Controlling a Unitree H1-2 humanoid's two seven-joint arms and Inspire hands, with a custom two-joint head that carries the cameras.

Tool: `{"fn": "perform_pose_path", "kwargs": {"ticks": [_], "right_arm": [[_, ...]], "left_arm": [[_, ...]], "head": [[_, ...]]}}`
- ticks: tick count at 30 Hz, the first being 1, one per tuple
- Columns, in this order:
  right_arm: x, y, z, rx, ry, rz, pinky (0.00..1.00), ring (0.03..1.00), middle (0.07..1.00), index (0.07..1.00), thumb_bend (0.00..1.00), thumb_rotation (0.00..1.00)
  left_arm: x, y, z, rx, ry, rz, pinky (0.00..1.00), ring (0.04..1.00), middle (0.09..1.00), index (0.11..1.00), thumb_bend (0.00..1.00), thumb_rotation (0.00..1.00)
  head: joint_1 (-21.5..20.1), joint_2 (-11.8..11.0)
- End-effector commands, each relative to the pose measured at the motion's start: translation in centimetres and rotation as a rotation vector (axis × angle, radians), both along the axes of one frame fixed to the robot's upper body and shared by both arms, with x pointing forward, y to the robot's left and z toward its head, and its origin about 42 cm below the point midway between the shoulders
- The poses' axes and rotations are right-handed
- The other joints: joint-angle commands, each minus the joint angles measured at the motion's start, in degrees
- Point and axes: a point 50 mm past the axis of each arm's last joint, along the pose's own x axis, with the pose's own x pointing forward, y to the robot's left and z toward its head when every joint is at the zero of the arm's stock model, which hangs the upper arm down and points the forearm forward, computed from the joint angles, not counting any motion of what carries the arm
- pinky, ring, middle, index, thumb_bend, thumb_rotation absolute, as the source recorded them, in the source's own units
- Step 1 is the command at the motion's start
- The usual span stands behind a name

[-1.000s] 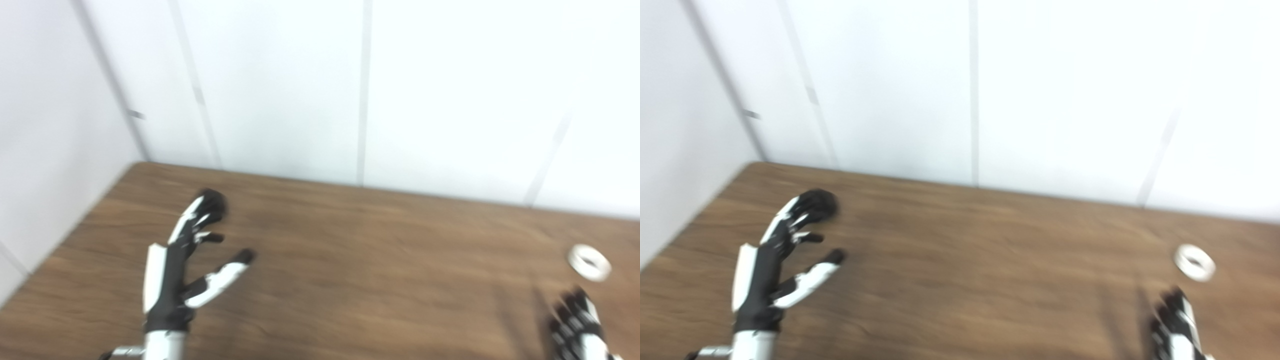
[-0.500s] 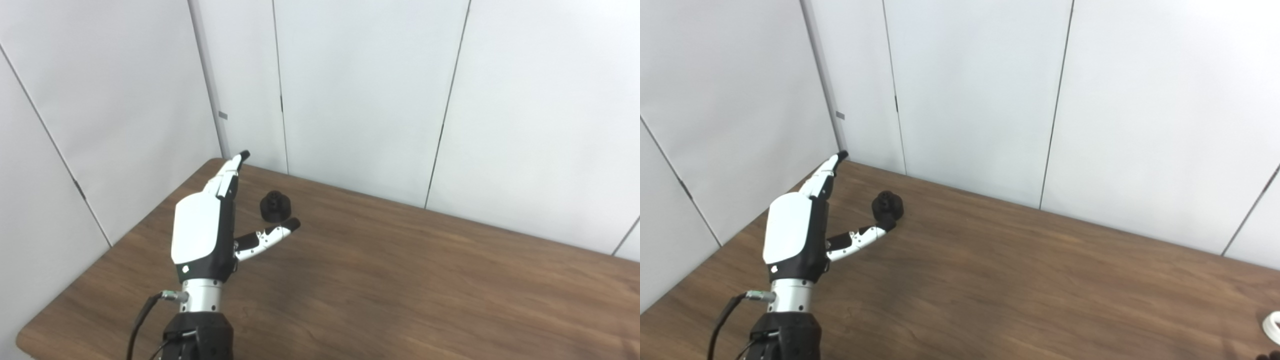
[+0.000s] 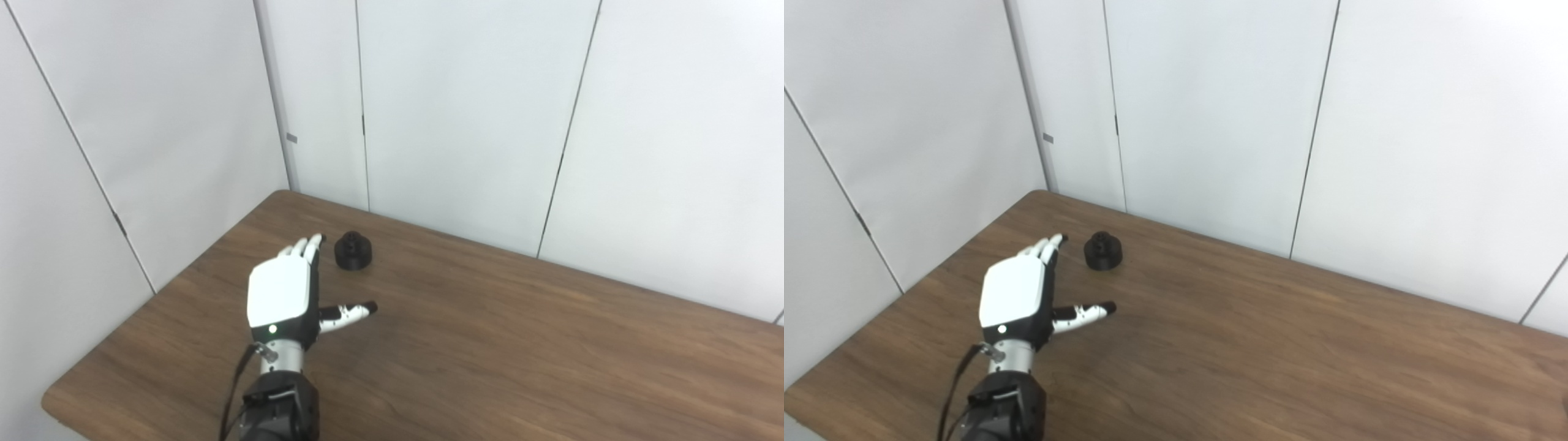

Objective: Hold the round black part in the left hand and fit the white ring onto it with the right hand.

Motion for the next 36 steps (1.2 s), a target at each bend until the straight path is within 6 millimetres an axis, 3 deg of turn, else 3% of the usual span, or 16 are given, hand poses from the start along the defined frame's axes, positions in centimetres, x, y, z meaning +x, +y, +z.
{"fn": "perform_pose_path", "kwargs": {"ticks": [1, 6, 20, 36], "right_arm": [[-2.1, -0.7, -3.0, 0.021, 0.123, -0.021, 1.0, 1.0, 1.0, 1.0, 0.63, 0.8], [-2.1, -1.1, -3.0, 0.034, 0.124, -0.026, 1.0, 1.0, 1.0, 1.0, 0.64, 0.79], [-2.4, -1.4, -2.9, 0.014, 0.115, -0.009, 1.0, 1.0, 1.0, 1.0, 0.63, 0.8], [-2.9, -1.6, -2.9, 0.014, 0.106, -0.007, 1.0, 1.0, 1.0, 1.0, 0.63, 0.79]], "left_arm": [[1.3, 0.5, 1.6, 0.073, -0.057, 0.022, 0.99, 0.991, 0.965, 0.939, 1.0, 0.59], [2.9, 1.3, 0.5, 0.045, -0.017, 0.062, 1.0, 1.0, 0.997, 0.959, 1.0, 0.57], [5.7, 3.7, -1.6, -0.073, 0.05, 0.175, 1.0, 1.0, 1.0, 1.0, 1.0, 0.63], [8.2, 6.5, -3.5, -0.394, -0.024, 0.229, 1.0, 1.0, 1.0, 1.0, 1.0, 0.63]], "head": [[0.1, 0.1], [1.0, 0.2], [2.4, -0.1], [2.2, 0.1]]}}
